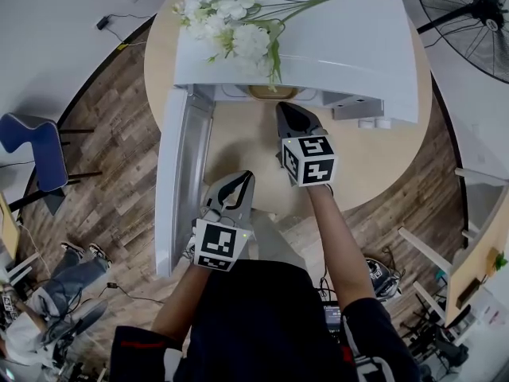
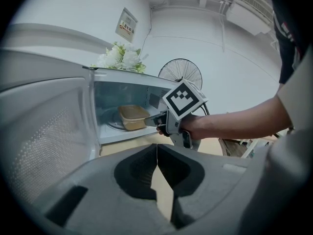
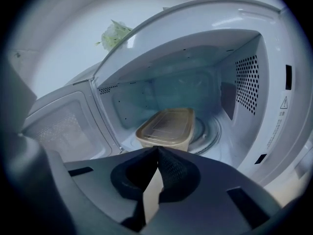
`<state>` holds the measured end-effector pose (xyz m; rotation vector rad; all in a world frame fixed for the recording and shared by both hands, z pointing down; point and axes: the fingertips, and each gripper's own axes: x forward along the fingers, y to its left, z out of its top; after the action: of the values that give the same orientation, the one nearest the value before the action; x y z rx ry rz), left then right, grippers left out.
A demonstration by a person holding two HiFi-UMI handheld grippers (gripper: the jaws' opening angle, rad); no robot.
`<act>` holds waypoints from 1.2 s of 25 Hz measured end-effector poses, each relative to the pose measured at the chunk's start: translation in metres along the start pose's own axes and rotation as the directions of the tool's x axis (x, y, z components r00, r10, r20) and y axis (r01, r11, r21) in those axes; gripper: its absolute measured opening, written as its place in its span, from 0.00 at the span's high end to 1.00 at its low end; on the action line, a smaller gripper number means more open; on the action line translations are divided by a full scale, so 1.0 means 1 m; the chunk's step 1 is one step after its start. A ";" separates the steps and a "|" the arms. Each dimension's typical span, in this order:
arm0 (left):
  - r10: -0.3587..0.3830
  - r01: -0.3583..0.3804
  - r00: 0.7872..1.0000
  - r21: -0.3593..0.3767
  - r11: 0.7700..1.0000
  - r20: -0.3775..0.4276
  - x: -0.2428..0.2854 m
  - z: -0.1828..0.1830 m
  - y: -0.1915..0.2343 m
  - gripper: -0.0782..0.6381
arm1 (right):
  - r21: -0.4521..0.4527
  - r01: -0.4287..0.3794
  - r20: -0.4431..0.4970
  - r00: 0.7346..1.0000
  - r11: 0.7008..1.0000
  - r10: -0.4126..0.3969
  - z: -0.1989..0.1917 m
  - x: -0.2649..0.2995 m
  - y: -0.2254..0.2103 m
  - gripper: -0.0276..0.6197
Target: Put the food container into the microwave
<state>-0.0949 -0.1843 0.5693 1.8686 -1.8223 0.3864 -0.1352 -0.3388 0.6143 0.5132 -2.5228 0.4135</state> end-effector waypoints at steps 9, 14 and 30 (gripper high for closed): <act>0.004 -0.004 1.000 -0.007 1.000 -0.013 0.000 -0.002 0.004 0.87 | 0.009 0.012 0.000 1.000 1.000 -0.012 0.004 0.012 -0.010 0.94; 0.000 -0.001 1.000 -0.008 1.000 -0.016 0.001 -0.003 0.006 0.87 | 0.024 0.016 -0.004 1.000 1.000 -0.016 0.000 0.010 -0.015 0.94; -0.016 0.013 0.998 0.065 0.998 0.059 -0.015 0.039 -0.009 0.87 | 0.070 -0.033 0.087 0.996 0.997 0.027 0.021 -0.056 0.010 0.94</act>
<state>-0.0921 -0.1920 0.5273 1.9552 -1.8544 0.3924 -0.1047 -0.3227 0.5644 0.5305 -2.6090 0.5040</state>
